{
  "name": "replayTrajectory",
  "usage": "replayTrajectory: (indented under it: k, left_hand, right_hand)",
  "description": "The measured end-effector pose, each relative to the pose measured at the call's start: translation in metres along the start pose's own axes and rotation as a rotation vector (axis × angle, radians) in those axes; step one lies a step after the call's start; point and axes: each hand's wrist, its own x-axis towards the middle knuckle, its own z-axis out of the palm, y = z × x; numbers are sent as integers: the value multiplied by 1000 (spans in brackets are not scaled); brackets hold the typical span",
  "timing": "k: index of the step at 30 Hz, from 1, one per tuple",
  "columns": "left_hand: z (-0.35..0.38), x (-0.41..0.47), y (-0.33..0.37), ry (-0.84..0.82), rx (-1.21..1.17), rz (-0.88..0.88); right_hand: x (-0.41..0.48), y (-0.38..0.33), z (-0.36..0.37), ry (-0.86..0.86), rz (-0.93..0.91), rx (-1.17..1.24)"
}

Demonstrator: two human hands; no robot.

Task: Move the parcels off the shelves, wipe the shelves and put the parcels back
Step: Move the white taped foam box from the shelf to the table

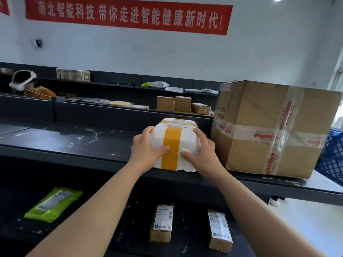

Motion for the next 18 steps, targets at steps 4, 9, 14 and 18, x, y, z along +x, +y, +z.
replayTrajectory:
  k: [4,9,14,18]
  left_hand:
    - [-11,-13,1,1,21,51]
    - [-28,-36,5,10,33,138]
    - [-46,-69,6,-34,-6,215]
    - [-56,-99,9,-76,-69,275]
  right_hand:
    - [-23,-14,-3,37,10,-8]
    - [-57,-34,-6,87,16,6]
    - [-107,-58,-5,162,45,7]
    - [-146,-73,-10,225,44,-10]
